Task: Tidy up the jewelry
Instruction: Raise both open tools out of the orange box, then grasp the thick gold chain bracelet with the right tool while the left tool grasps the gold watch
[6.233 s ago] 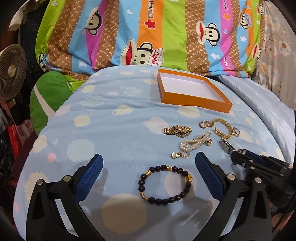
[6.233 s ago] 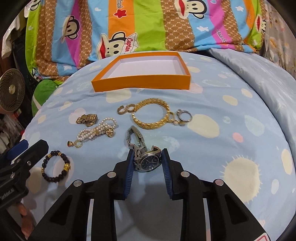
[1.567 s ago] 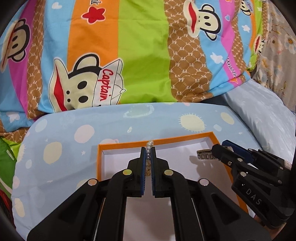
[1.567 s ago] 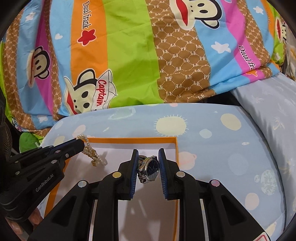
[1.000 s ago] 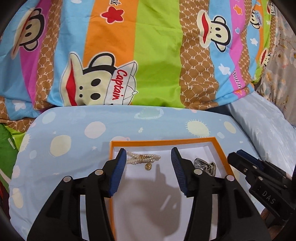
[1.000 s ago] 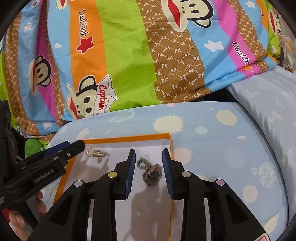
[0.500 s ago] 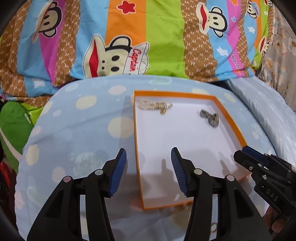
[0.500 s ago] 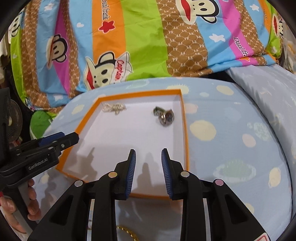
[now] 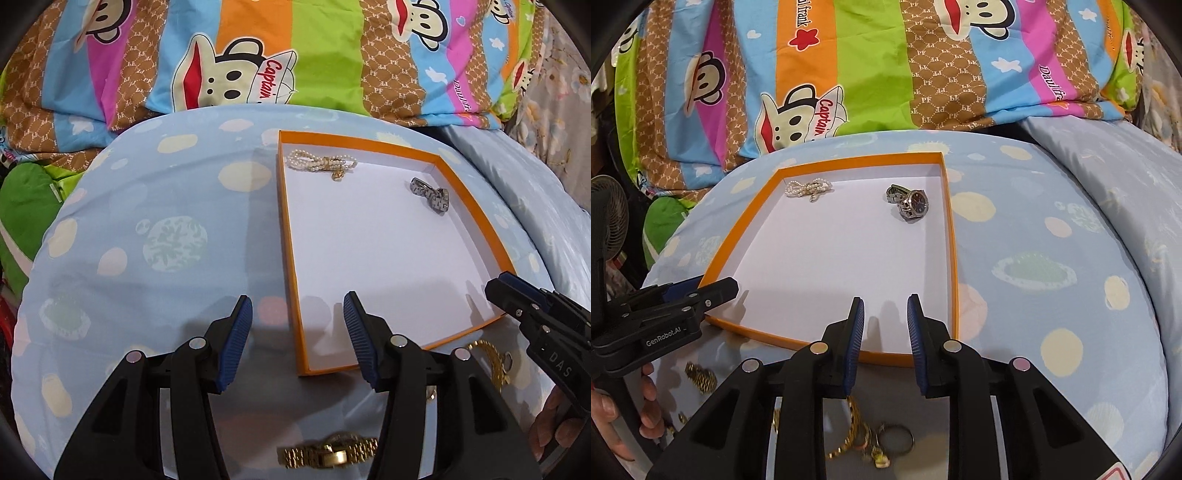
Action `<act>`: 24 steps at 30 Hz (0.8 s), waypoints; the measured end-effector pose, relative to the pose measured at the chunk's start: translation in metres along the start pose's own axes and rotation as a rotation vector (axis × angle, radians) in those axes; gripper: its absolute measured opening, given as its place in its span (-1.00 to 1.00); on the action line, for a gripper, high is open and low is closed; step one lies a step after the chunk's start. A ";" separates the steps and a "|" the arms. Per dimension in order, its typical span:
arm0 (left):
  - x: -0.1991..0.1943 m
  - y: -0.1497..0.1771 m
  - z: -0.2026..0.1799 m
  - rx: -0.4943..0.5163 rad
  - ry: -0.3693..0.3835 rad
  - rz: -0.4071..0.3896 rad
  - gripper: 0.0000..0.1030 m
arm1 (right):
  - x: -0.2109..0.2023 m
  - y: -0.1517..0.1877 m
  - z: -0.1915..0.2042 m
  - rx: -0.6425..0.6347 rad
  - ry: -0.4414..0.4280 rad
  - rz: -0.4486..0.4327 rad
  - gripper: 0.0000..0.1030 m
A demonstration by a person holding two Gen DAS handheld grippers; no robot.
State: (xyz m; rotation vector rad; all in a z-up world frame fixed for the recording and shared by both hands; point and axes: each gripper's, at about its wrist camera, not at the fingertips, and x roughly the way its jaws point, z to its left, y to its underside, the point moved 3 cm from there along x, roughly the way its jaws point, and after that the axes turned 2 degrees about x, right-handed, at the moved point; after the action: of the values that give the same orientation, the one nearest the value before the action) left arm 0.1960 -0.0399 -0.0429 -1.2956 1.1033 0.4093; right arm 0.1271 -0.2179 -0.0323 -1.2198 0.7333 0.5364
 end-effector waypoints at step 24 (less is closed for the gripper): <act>-0.101 0.112 0.021 -0.069 0.065 -0.128 0.50 | -0.056 0.087 0.044 0.039 -0.055 -0.007 -0.07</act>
State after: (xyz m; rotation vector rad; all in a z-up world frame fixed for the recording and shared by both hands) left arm 0.0704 0.0434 -0.0239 -1.4409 1.0614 0.3135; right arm 0.0368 -0.1515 -0.0390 -1.1666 0.6896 0.5449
